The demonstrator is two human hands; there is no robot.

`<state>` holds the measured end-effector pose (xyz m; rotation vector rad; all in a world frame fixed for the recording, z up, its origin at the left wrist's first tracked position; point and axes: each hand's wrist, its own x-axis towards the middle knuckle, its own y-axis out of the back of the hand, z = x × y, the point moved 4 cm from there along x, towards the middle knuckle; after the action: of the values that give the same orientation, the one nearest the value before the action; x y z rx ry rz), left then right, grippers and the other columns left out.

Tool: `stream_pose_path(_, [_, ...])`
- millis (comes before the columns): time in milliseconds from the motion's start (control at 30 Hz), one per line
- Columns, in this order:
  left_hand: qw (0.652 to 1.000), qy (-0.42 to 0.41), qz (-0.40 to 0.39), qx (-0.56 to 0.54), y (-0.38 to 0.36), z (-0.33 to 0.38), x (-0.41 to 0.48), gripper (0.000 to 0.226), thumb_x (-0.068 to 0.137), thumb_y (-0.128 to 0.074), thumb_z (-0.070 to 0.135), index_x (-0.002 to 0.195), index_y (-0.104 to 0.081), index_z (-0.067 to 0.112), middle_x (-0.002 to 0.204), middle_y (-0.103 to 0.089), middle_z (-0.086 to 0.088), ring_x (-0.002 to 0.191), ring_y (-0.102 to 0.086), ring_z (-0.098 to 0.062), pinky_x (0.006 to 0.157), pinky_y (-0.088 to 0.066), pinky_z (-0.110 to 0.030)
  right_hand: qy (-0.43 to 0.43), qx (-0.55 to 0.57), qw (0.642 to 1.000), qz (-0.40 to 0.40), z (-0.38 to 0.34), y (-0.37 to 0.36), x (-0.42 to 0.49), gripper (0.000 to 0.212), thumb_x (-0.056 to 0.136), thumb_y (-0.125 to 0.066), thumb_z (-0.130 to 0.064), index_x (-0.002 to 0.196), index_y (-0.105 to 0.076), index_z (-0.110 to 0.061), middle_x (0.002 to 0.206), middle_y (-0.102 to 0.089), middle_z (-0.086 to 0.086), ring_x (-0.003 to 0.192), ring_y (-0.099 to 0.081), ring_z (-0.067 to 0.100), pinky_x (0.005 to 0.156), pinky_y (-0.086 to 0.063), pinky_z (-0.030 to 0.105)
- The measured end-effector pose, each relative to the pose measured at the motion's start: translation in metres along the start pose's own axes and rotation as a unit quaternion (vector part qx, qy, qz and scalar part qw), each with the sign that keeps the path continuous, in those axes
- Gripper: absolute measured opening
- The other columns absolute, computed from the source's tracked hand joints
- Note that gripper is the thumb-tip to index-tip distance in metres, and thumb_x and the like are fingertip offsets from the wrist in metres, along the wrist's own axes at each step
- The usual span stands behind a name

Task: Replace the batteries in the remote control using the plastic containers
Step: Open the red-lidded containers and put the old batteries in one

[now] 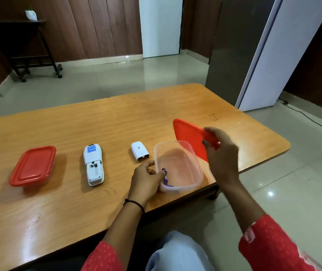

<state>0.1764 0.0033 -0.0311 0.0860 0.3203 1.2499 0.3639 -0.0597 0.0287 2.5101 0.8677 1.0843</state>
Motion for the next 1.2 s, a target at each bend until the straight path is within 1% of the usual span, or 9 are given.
stream_pose_path(100, [0.994,0.053,-0.02,-0.091,-0.002,-0.007,-0.006,0.035,0.086,-0.064,0.015,0.12,-0.058,0.016,0.083,-0.07,-0.014,0.065,-0.065,-0.02,0.059,-0.052,-0.031,0.145,-0.107,0.981,-0.064,-0.026,-0.014,-0.039,0.03,0.074,-0.073,-0.001,0.103,-0.07,-0.01,0.099,-0.073,0.006,0.09,-0.066,0.025,0.079,-0.052,0.035])
stream_pose_path(267, [0.958,0.117,-0.079,-0.249,-0.006,-0.016,-0.016,0.026,0.09,-0.058,0.015,0.115,-0.063,0.02,0.087,-0.073,-0.01,0.062,-0.064,-0.017,0.072,-0.055,-0.038,0.224,-0.148,0.956,-0.116,-0.041,-0.031,-0.087,0.023,0.078,-0.06,-0.02,0.096,-0.073,-0.015,0.1,-0.075,0.0,0.09,-0.067,0.023,0.076,-0.049,0.036])
stream_pose_path(433, [0.949,0.12,-0.052,-0.286,-0.001,-0.016,-0.017,0.019,0.095,-0.051,0.022,0.102,-0.067,0.014,0.078,-0.072,-0.006,0.061,-0.064,-0.017,0.064,-0.056,-0.036,0.173,-0.119,0.968,-0.14,-0.033,-0.031,-0.097,0.036,0.063,-0.083,-0.007,0.097,-0.074,-0.016,0.102,-0.074,-0.003,0.094,-0.066,0.02,0.079,-0.045,0.034])
stream_pose_path(633, [0.959,0.112,-0.042,-0.255,-0.001,-0.017,-0.016,0.022,0.088,-0.062,0.017,0.108,-0.063,0.008,0.093,-0.072,-0.014,0.065,-0.067,-0.016,0.056,-0.056,-0.031,0.157,-0.11,0.966,-0.173,-0.03,-0.039,-0.102,0.026,0.072,-0.075,-0.021,0.098,-0.074,-0.016,0.106,-0.073,-0.002,0.099,-0.064,0.021,0.083,-0.046,0.036])
stream_pose_path(800, [0.962,0.113,-0.044,-0.244,0.0,-0.015,-0.013,0.018,0.087,-0.063,0.016,0.103,-0.061,0.006,0.08,-0.071,-0.013,0.057,-0.068,-0.018,0.05,-0.055,-0.029,0.018,-0.031,0.994,-0.104,-0.019,-0.023,-0.081,0.036,0.087,-0.056,-0.039,0.116,-0.065,-0.02,0.12,-0.064,-0.001,0.117,-0.044,0.014,0.092,-0.044,0.038])
stream_pose_path(933, [0.966,0.12,-0.053,-0.222,0.002,-0.016,-0.012,0.016,0.089,-0.062,0.018,0.1,-0.062,0.007,0.071,-0.071,-0.008,0.058,-0.067,-0.016,0.059,-0.057,-0.033,-0.162,-0.035,0.981,-0.099,0.012,-0.014,-0.06,0.038,0.096,-0.046,-0.032,0.129,-0.055,-0.015,0.115,-0.055,0.005,0.107,-0.048,0.018,0.076,-0.04,0.023])
stream_pose_path(1000, [0.968,0.118,-0.058,-0.215,0.002,-0.017,-0.012,0.016,0.089,-0.061,0.019,0.1,-0.063,0.007,0.071,-0.071,-0.008,0.061,-0.067,-0.017,0.064,-0.057,-0.035,-0.233,0.032,0.961,-0.144,0.024,-0.021,-0.062,0.035,0.099,-0.04,-0.031,0.118,-0.06,-0.009,0.091,-0.059,0.003,0.08,-0.056,0.014,0.056,-0.039,0.013])
stream_pose_path(1067, [0.97,0.113,-0.063,-0.207,0.002,-0.017,-0.01,0.014,0.09,-0.06,0.018,0.098,-0.063,0.007,0.067,-0.07,-0.006,0.059,-0.066,-0.016,0.063,-0.056,-0.034,-0.261,0.086,0.949,-0.153,0.028,-0.024,-0.067,0.037,0.1,-0.039,-0.03,0.093,-0.067,-0.007,0.065,-0.055,-0.001,0.055,-0.049,0.01,0.042,-0.032,0.007])
stream_pose_path(1200, [0.973,0.108,-0.057,-0.197,0.0,-0.016,-0.008,0.009,0.09,-0.058,0.014,0.091,-0.063,0.006,0.058,-0.066,-0.004,0.052,-0.062,-0.014,0.059,-0.053,-0.031,-0.253,0.108,0.955,-0.11,0.031,-0.027,-0.069,0.034,0.099,-0.043,-0.026,0.08,-0.067,-0.012,0.058,-0.056,0.0,0.05,-0.048,0.011,0.042,-0.035,0.013])
